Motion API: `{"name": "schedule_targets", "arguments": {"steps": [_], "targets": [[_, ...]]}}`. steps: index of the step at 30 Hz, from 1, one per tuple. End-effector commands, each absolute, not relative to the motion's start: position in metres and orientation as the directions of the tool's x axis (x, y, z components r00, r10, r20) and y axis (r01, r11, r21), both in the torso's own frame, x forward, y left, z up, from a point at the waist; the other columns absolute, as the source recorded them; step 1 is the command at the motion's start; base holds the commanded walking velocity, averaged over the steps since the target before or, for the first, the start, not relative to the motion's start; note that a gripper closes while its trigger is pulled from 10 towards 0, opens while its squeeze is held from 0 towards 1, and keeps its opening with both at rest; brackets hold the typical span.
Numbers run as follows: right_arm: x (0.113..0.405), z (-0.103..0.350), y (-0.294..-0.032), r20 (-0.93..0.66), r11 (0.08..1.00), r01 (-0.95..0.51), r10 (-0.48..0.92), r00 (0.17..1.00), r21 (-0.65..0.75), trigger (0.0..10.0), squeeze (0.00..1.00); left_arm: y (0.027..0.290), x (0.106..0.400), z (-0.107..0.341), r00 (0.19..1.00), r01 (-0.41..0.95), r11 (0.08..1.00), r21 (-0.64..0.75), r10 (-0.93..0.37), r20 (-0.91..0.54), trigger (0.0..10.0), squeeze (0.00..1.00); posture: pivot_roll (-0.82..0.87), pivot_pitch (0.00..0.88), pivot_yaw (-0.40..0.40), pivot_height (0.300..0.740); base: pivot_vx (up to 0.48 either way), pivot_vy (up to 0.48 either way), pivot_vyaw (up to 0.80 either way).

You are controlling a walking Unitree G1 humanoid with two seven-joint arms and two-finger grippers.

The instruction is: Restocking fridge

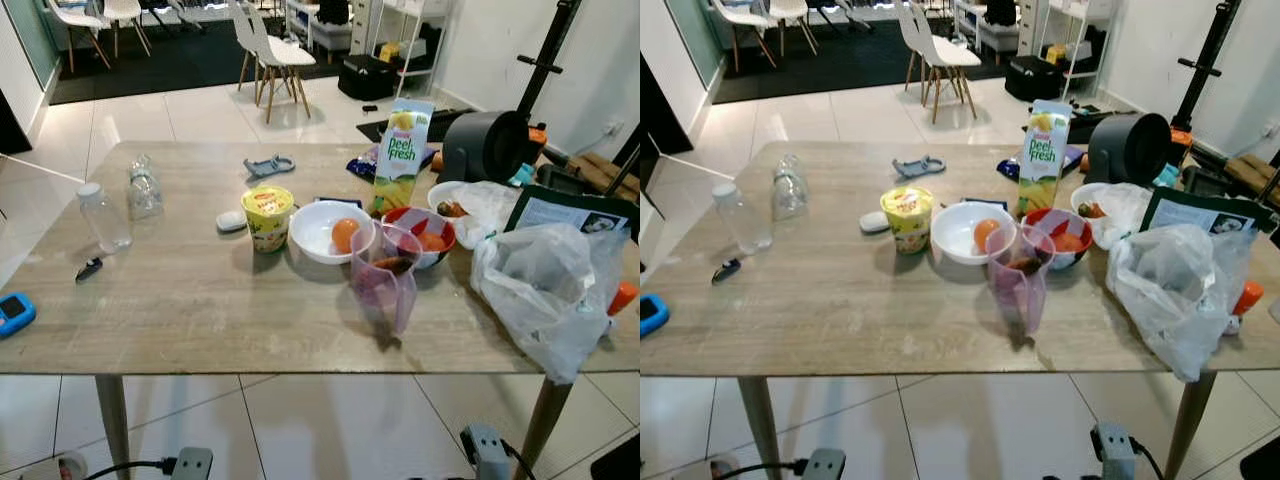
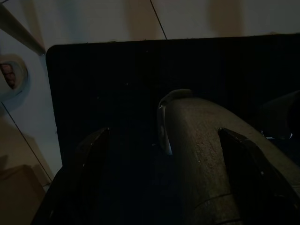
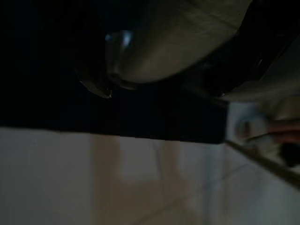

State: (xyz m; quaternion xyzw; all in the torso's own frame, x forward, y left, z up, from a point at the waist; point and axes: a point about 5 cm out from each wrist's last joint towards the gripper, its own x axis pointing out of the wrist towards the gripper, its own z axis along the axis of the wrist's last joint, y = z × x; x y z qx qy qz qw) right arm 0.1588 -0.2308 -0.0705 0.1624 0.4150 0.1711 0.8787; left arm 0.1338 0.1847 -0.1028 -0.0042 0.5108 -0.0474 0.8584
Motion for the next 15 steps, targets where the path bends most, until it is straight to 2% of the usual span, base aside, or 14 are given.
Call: {"name": "schedule_targets", "arguments": {"steps": [1,7,8,9,11,15], "targets": [[0.163,-0.066,-0.231,-0.639,0.863,-0.224,0.489,0.594,0.452,10.0,0.0,0.189,0.128,-0.104,0.447,0.096,0.995,-0.041,-0.08,-0.891,10.0,0.0,0.07,0.0,0.007,0.74,0.0,0.0,0.0],[0.166,-0.062,-0.237,-0.64,0.863,-0.25,0.495,0.587,0.438,10.0,0.0,0.189,0.128,-0.105,0.447,0.097,0.994,-0.043,-0.082,-0.891,10.0,0.0,0.07,0.0,0.009,0.74,0.0,0.0,0.0],[0.162,-0.06,-0.236,-0.615,0.815,-0.331,0.577,0.538,0.475,10.0,0.0,0.189,0.128,-0.105,0.446,0.1,0.994,-0.043,-0.083,-0.891,10.0,0.0,0.07,0.0,0.009,0.74,0.0,0.0,0.0],[0.162,-0.06,-0.236,-0.615,0.815,-0.331,0.577,0.538,0.475,10.0,0.0,0.189,0.128,-0.105,0.446,0.1,0.994,-0.043,-0.083,-0.891,10.0,0.0,0.07,0.0,0.009,0.74,0.0,0.0,0.0],[0.156,-0.057,-0.233,-0.576,0.742,-0.419,0.67,0.468,0.523,10.0,0.0,0.189,0.128,-0.104,0.445,0.103,0.994,-0.042,-0.084,-0.891,10.0,0.0,0.06,0.0,0.011,0.74,0.0,0.0,0.0],[0.154,-0.053,-0.233,-0.541,0.685,-0.477,0.728,0.422,0.55,10.0,0.0,0.19,0.128,-0.104,0.445,0.104,0.994,-0.04,-0.082,-0.892,10.0,0.0,0.06,0.0,0.012,0.74,0.0,0.0,0.0]]}}
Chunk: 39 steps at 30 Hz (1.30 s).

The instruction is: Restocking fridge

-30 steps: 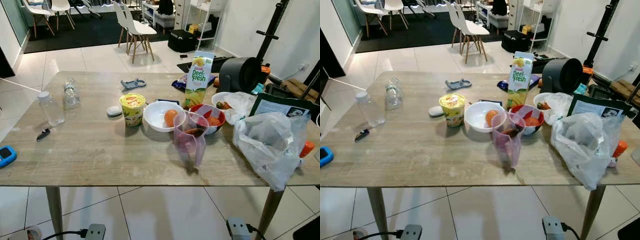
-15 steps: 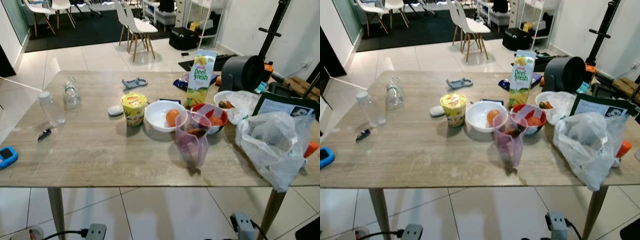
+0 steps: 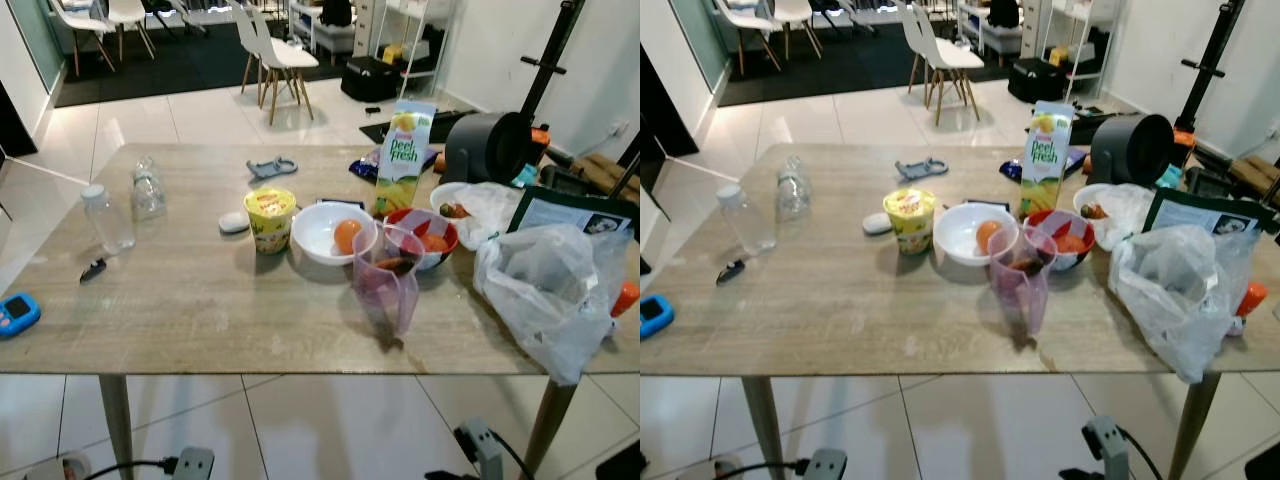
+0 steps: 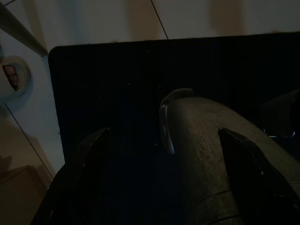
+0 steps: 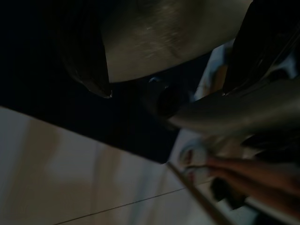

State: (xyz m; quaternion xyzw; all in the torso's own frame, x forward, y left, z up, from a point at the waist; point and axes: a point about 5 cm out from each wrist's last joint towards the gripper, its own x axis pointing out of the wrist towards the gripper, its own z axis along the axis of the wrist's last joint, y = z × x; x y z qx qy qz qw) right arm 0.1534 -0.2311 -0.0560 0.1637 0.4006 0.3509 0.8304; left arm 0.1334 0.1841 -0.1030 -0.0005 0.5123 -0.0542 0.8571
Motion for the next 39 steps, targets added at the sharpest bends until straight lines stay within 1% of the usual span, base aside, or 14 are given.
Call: {"name": "schedule_targets", "arguments": {"steps": [1,2,4,6,10,13,18,26,33,34,35,36,38,39], "targets": [[0.154,-0.05,-0.236,-0.527,0.658,-0.506,0.752,0.396,0.558,10.0,0.0,0.19,0.128,-0.104,0.445,0.106,0.994,-0.039,-0.083,-0.892,10.0,0.0,0.06,0.0,0.015,0.74,0.0,0.0,0.0],[0.155,-0.045,-0.238,-0.502,0.619,-0.542,0.783,0.367,0.569,10.0,0.0,0.19,0.128,-0.104,0.445,0.109,0.993,-0.039,-0.084,-0.892,10.0,0.0,0.06,0.0,0.015,0.74,0.0,0.0,0.0],[0.155,-0.044,-0.239,-0.493,0.608,-0.553,0.791,0.362,0.57,10.0,0.0,0.19,0.128,-0.104,0.445,0.109,0.993,-0.039,-0.084,-0.892,10.0,0.0,0.06,0.0,0.015,0.74,0.0,0.0,0.0],[0.159,-0.038,-0.24,-0.458,0.567,-0.585,0.821,0.341,0.58,10.0,0.0,0.19,0.129,-0.104,0.445,0.112,0.993,-0.039,-0.085,-0.892,10.0,0.0,0.06,0.0,0.016,0.74,0.0,0.0,0.0],[0.168,-0.027,-0.239,-0.389,0.522,-0.628,0.852,0.35,0.577,10.0,0.0,0.19,0.129,-0.104,0.445,0.114,0.993,-0.04,-0.087,-0.891,10.0,0.0,0.05,0.0,0.017,0.74,0.0,0.0,0.0],[0.186,-0.005,-0.239,-0.271,0.463,-0.695,0.886,0.376,0.55,10.0,0.0,0.189,0.13,-0.104,0.443,0.12,0.992,-0.041,-0.09,-0.892,10.0,0.0,0.05,0.0,0.018,0.74,0.0,0.0,0.0],[0.206,0.023,-0.241,-0.172,0.416,-0.767,0.908,0.383,0.489,10.0,0.0,0.189,0.13,-0.104,0.443,0.131,0.991,-0.039,-0.094,-0.892,10.0,0.0,0.05,0.0,0.016,0.74,0.0,0.0,0.0],[0.222,0.061,-0.243,-0.033,0.395,-0.827,0.908,0.418,0.4,10.0,0.0,0.19,0.131,-0.103,0.442,0.139,0.99,-0.033,-0.092,-0.892,10.0,0.0,0.06,0.0,0.017,0.74,0.0,0.0,0.0],[0.227,0.081,-0.246,0.013,0.401,-0.845,0.901,0.433,0.354,10.0,0.0,0.19,0.131,-0.103,0.443,0.14,0.99,-0.034,-0.093,-0.892,10.0,0.0,0.06,0.0,0.016,0.74,0.0,0.0,0.0],[0.23,0.084,-0.247,0.015,0.42,-0.841,0.892,0.451,0.34,10.0,0.1,0.189,0.131,-0.103,0.442,0.14,0.99,-0.035,-0.094,-0.892,10.0,0.0,0.06,0.0,0.016,0.74,0.0,0.0,0.0],[0.231,0.086,-0.247,0.016,0.433,-0.838,0.886,0.464,0.332,10.0,0.1,0.189,0.131,-0.103,0.442,0.14,0.99,-0.036,-0.094,-0.892,10.0,0.0,0.06,0.0,0.016,0.74,0.0,0.0,0.0],[0.234,0.087,-0.249,0.012,0.461,-0.825,0.871,0.492,0.327,10.0,0.62,0.188,0.131,-0.104,0.442,0.14,0.99,-0.036,-0.095,-0.892,10.0,0.0,0.05,0.0,0.014,0.74,0.0,0.0,0.0],[0.236,0.088,-0.251,0.009,0.481,-0.814,0.86,0.511,0.326,10.0,0.62,0.188,0.131,-0.104,0.442,0.14,0.989,-0.037,-0.096,-0.892,10.0,0.0,0.05,0.0,0.014,0.74,0.0,0.0,0.0],[0.236,0.083,-0.255,-0.03,0.528,-0.784,0.835,0.549,0.326,10.0,1.0,0.187,0.131,-0.104,0.443,0.139,0.99,-0.038,-0.096,-0.892,10.0,0.0,0.06,0.0,0.009,0.74,0.0,0.0,0.0]]}}
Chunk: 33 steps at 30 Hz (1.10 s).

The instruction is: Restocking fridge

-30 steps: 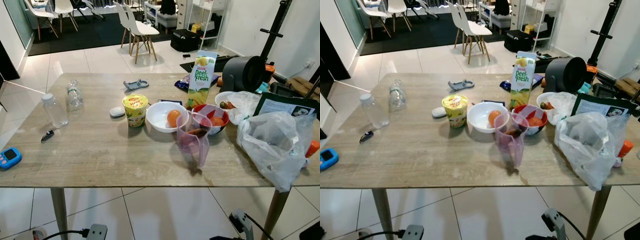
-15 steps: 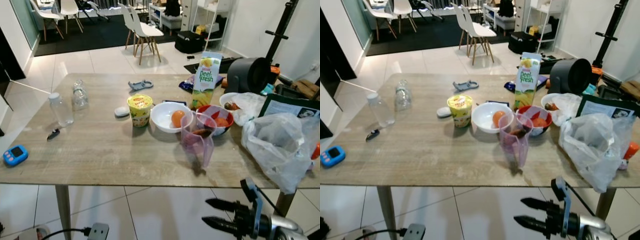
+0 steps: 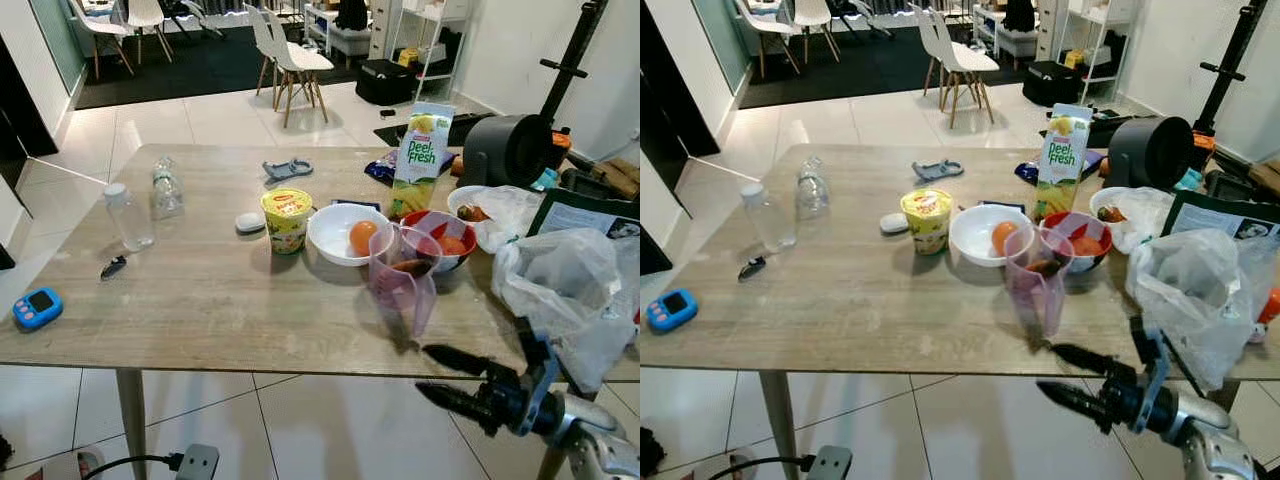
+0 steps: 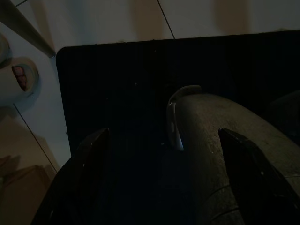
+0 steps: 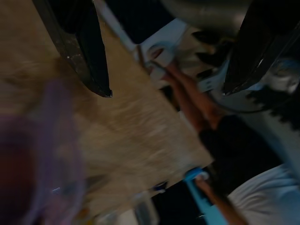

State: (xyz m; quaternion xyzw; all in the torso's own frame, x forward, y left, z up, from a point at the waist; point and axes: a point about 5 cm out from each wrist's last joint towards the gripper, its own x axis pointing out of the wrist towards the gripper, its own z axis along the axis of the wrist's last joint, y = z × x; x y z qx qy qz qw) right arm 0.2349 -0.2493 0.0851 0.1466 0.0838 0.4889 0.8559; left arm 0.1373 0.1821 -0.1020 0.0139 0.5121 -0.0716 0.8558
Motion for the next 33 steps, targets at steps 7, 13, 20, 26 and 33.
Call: {"name": "schedule_targets", "arguments": {"steps": [7,13,20,26,33], "targets": [[0.231,0.071,-0.271,-0.17,0.654,-0.698,0.753,0.635,0.291,10.0,0.64,0.186,0.13,-0.104,0.441,0.132,0.99,-0.043,-0.098,-0.892,10.0,0.0,0.06,0.0,0.005,0.74,0.0,0.0,0.0],[0.241,0.081,-0.281,-0.157,0.73,-0.638,0.679,0.717,0.245,10.0,0.0,0.186,0.129,-0.105,0.439,0.132,0.99,-0.043,-0.097,-0.893,10.0,0.0,0.06,0.0,0.003,0.74,0.0,0.0,0.0],[0.247,0.099,-0.272,-0.02,0.707,-0.666,0.689,0.724,0.239,10.0,0.0,0.186,0.13,-0.104,0.442,0.13,0.991,-0.043,-0.096,-0.892,10.0,0.0,0.06,0.0,0.004,0.74,0.0,0.0,0.0],[0.25,0.108,-0.269,0.041,0.697,-0.673,0.687,0.726,0.247,10.0,0.0,0.187,0.131,-0.104,0.443,0.131,0.99,-0.042,-0.096,-0.891,10.0,0.0,0.06,0.0,0.006,0.74,0.0,0.0,0.0],[0.257,0.111,-0.259,0.038,0.703,-0.673,0.685,0.728,0.228,10.0,0.0,0.187,0.13,-0.104,0.44,0.135,0.99,-0.04,-0.096,-0.893,10.0,0.0,0.06,0.0,0.007,0.74,0.0,0.0,0.0]]}}
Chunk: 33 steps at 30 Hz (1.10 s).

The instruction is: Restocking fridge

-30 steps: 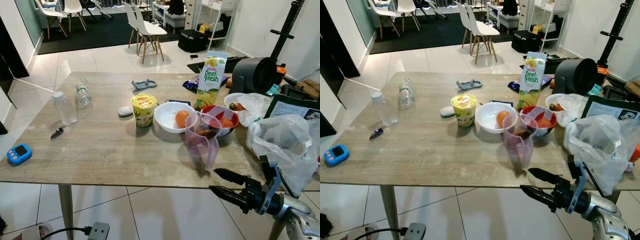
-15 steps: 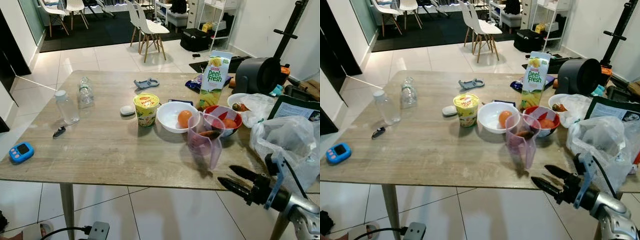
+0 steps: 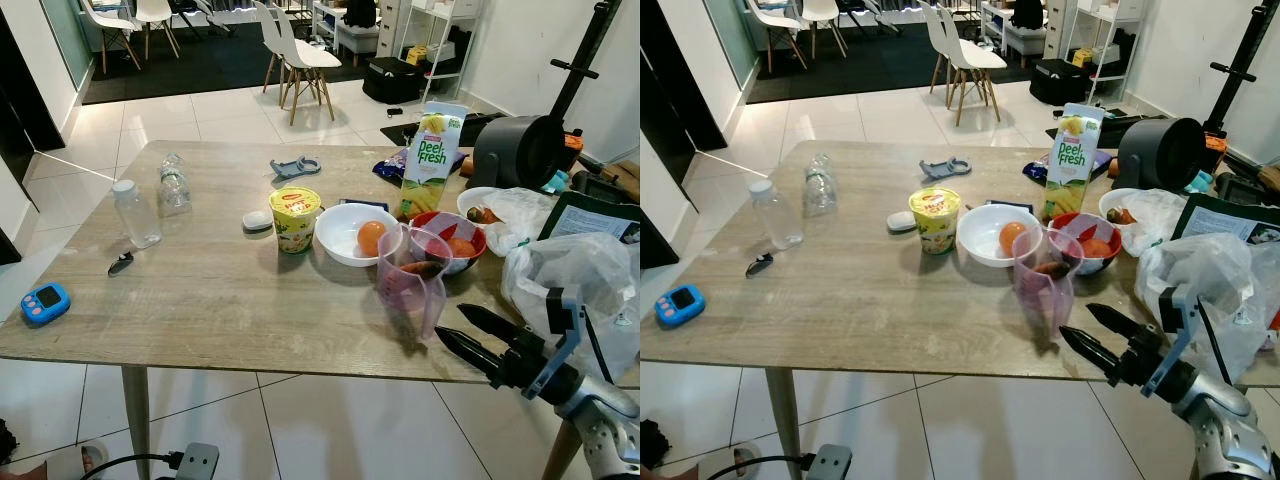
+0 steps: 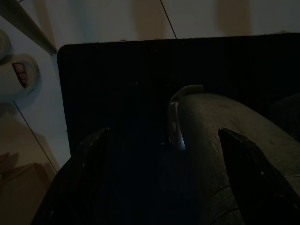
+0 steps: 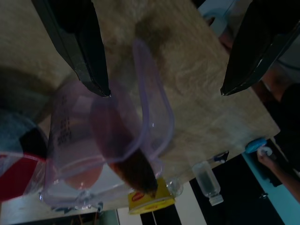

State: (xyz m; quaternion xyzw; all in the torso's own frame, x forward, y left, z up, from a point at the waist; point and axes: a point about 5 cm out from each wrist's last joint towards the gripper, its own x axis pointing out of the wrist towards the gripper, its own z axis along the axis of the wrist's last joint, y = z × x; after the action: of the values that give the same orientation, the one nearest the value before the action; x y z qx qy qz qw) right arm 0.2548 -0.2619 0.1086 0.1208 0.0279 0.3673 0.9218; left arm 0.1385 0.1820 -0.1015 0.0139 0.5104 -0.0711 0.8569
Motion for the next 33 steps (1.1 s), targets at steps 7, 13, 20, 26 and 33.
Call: {"name": "schedule_targets", "arguments": {"steps": [7,13,20,26,33], "targets": [[0.271,0.113,-0.25,0.0,0.745,-0.641,0.652,0.758,0.187,10.0,0.0,0.187,0.131,-0.104,0.442,0.136,0.99,-0.042,-0.099,-0.891,10.0,0.0,0.06,0.0,0.006,0.74,0.0,0.0,0.0],[0.277,0.108,-0.243,-0.043,0.765,-0.613,0.631,0.774,0.196,10.0,0.0,0.186,0.131,-0.104,0.44,0.137,0.99,-0.042,-0.098,-0.892,10.0,0.0,0.06,0.0,0.004,0.74,0.0,0.0,0.0],[0.278,0.104,-0.238,-0.055,0.765,-0.61,0.632,0.773,0.208,10.0,0.0,0.186,0.129,-0.104,0.437,0.138,0.99,-0.041,-0.098,-0.894,10.0,0.0,0.07,0.0,0.005,0.74,0.0,0.0,0.0],[0.283,0.102,-0.239,-0.072,0.793,-0.573,0.596,0.799,0.207,10.0,0.0,0.188,0.13,-0.104,0.437,0.139,0.989,-0.038,-0.096,-0.894,10.0,0.0,0.07,0.0,0.004,0.74,0.0,0.0,0.0],[0.29,0.1,-0.247,-0.103,0.846,-0.499,0.523,0.846,0.189,10.0,0.0,0.188,0.131,-0.104,0.439,0.141,0.989,-0.038,-0.097,-0.893,10.0,0.0,0.07,0.0,0.007,0.74,0.0,0.0,0.0]]}}
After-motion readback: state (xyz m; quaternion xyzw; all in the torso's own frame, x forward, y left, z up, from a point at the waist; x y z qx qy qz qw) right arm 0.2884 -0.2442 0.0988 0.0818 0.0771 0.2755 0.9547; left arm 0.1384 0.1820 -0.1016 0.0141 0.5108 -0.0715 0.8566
